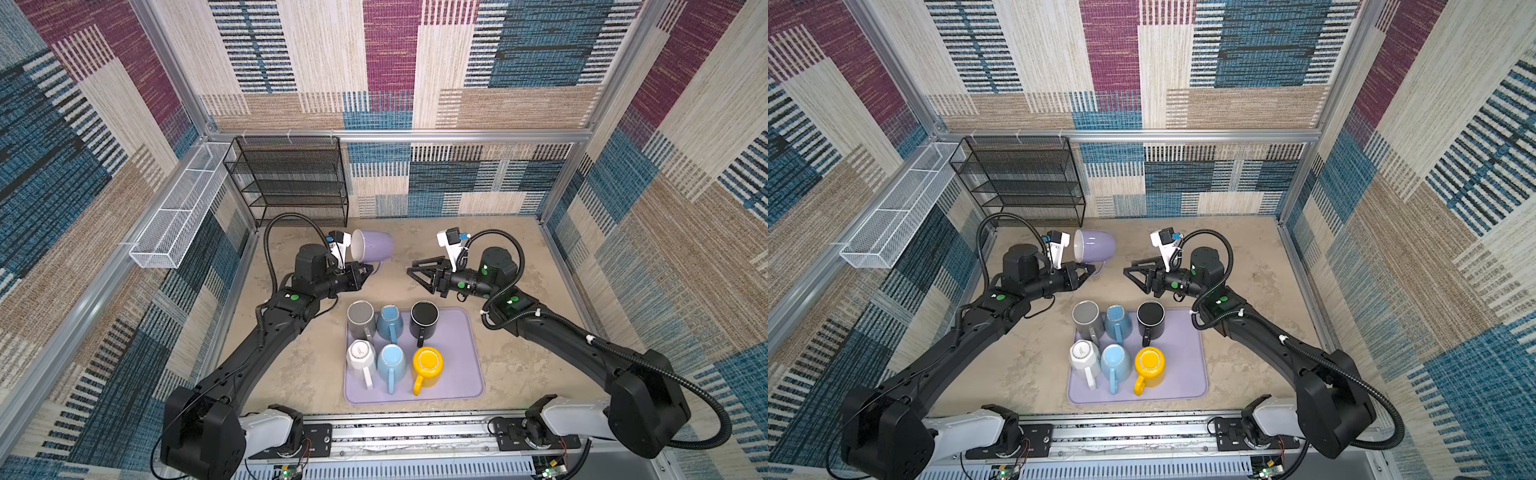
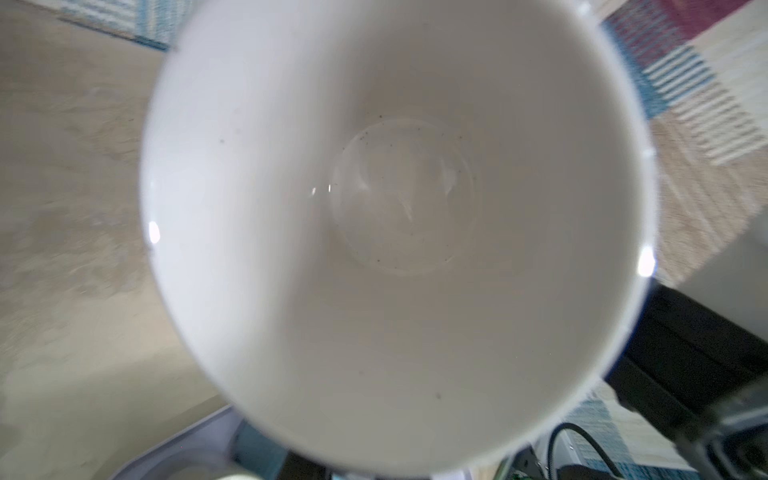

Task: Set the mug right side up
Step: 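Open the right gripper and pull back while the left gripper turns the mug upright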

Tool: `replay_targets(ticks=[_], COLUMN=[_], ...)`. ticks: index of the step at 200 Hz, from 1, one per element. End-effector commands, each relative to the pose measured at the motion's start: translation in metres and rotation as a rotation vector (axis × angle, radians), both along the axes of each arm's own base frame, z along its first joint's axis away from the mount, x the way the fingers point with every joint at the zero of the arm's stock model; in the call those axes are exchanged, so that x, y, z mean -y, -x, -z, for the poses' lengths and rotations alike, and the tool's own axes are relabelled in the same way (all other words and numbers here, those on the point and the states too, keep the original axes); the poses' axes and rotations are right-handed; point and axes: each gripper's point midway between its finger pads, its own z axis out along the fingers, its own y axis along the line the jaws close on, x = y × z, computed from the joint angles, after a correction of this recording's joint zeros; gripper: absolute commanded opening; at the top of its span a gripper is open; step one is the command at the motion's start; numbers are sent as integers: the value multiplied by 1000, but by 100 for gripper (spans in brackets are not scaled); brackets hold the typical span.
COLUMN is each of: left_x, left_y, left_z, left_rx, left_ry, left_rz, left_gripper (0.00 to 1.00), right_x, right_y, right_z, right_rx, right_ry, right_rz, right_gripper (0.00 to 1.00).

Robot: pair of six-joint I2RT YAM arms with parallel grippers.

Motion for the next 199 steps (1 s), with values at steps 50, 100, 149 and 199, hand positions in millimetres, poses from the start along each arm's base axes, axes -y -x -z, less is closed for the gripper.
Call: replay_targets(ticks=[50,100,149,199], left_x=[-72,-106,-128,-135], left_y=[-30,-48,-66,-83], left_z=[47,79,106,136], left_rx=[-169,-278,-346,-413], left_ry=[-405,-618,-757,-813], left_rz=[-239,-312,-360,-335], left_gripper=[0,0,0,0], right_x=[18,25,27,27], right_y=[-9,-9,-12,-12], right_z=[14,20,28,33], right_rx=[-23,-36,-59,-73], right_ry=[52,73,84,90], right_rz=[104,130,143,148], right_gripper=[46,45,44,43])
